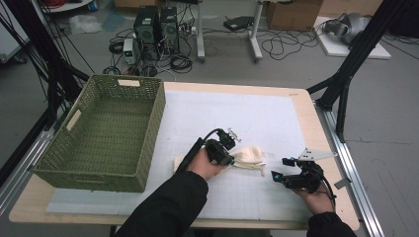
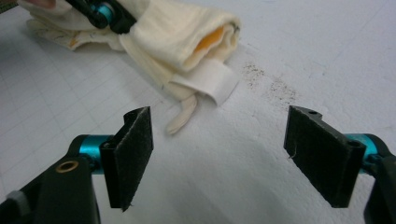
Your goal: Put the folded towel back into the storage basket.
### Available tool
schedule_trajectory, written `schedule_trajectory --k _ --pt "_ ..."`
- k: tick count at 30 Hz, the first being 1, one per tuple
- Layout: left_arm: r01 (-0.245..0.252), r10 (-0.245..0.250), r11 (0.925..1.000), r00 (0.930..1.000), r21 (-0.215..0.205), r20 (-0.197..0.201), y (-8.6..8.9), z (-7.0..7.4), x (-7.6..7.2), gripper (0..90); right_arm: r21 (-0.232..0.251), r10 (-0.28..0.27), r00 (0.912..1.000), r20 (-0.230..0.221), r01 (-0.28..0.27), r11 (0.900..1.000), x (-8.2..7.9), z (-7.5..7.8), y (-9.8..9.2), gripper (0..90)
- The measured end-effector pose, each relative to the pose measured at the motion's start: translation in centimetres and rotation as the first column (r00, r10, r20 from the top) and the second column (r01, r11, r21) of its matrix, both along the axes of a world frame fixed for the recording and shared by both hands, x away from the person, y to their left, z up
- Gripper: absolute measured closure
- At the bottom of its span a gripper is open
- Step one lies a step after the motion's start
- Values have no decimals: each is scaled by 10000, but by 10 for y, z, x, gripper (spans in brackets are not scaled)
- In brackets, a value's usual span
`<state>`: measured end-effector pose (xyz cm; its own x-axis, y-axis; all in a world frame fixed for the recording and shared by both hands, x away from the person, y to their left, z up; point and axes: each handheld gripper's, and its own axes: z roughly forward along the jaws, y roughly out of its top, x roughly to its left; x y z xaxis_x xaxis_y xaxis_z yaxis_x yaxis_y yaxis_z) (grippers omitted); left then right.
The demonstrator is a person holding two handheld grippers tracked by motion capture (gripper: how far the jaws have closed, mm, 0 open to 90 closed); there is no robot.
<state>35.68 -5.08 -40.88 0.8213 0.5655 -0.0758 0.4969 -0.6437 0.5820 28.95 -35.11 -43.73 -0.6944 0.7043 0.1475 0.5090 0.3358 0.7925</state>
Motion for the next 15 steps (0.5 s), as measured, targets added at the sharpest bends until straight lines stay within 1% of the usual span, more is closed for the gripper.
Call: schedule_trajectory --k 3,4,7,8,13,14,15 --pt "-325 324 9990 9995 -294 -37 8 2 1 809 -18 92 10000 -1 -92 10000 -2 0 3 201" --pt "-423 422 9983 9991 -391 -44 10 2 1 809 -27 170 9998 89 -170 9999 -2 0 4 198" --pt "-677 673 9960 9977 -579 -97 16 3 1 809 -120 269 9995 148 -267 9996 -3 0 7 185" --pt "-749 738 9945 9971 -736 -178 17 3 1 809 -106 254 9996 115 -253 9996 -3 0 8 182" --pt "-1000 990 9910 9950 -892 -161 22 6 2 809 -132 351 9993 149 -349 9993 -2 -1 9 181" --pt "-1007 994 9906 9949 -925 -186 23 6 2 809 -127 355 9993 141 -353 9993 -2 -1 10 181" --pt "-1098 1076 9886 9939 -1035 -259 24 6 2 809 -142 356 9993 148 -354 9993 -2 0 10 179"
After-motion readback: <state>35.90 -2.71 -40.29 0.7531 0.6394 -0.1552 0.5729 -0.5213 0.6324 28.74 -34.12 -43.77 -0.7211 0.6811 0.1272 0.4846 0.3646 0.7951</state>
